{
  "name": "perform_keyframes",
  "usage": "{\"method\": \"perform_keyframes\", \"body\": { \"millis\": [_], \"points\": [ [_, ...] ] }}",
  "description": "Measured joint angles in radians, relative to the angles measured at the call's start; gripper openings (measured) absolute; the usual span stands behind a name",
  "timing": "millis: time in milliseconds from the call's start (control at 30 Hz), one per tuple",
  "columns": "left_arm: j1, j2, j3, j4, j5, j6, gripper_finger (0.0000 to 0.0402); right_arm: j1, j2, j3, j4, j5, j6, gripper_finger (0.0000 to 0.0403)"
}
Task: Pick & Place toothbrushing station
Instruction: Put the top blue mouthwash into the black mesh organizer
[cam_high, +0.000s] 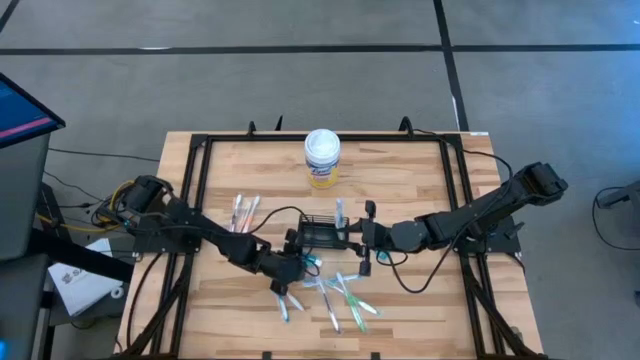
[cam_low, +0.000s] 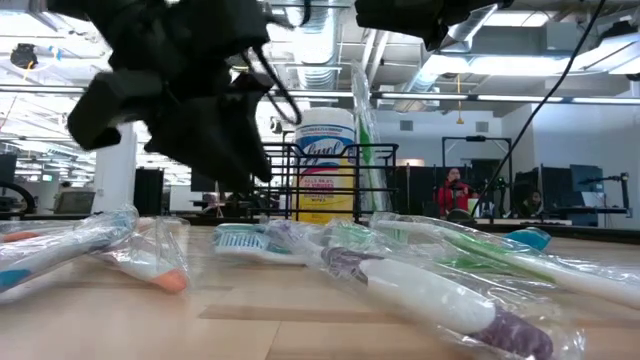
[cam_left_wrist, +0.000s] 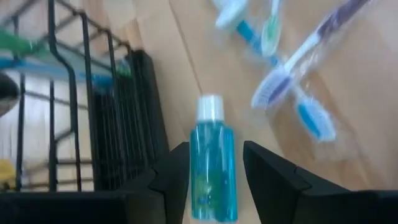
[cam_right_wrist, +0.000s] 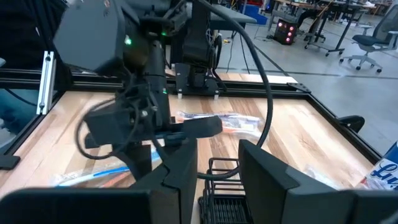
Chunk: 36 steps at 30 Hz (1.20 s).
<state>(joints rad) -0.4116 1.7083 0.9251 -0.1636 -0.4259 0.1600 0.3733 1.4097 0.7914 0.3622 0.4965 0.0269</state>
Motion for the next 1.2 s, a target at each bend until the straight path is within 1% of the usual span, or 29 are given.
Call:
{"method": "perform_keyframes", "body": {
  "millis": [200, 300, 833, 1000, 1200],
  "points": [
    [-0.002, 0.004, -0.052, -0.001, 0.003, -0.058, 0.0143, 0.000, 0.000, 0.000, -0.003, 0.000, 0.000, 0.0107],
    [-0.002, 0.004, -0.071, -0.009, 0.003, -0.064, 0.0143, 0.000, 0.000, 0.000, -0.003, 0.000, 0.000, 0.0107],
    [0.041, 0.013, -0.088, 0.003, 0.008, -0.091, 0.0143, 0.000, 0.000, 0.000, 0.014, 0.000, 0.000, 0.0107],
    [0.055, 0.019, -0.088, 0.008, 0.093, -0.094, 0.0143, 0.000, 0.000, 0.000, 0.013, 0.000, 0.000, 0.0107],
    [0.056, 0.071, -0.084, 0.034, 0.095, -0.102, 0.0143, 0.000, 0.000, 0.000, 0.014, 0.000, 0.000, 0.0107]
  ]
}}
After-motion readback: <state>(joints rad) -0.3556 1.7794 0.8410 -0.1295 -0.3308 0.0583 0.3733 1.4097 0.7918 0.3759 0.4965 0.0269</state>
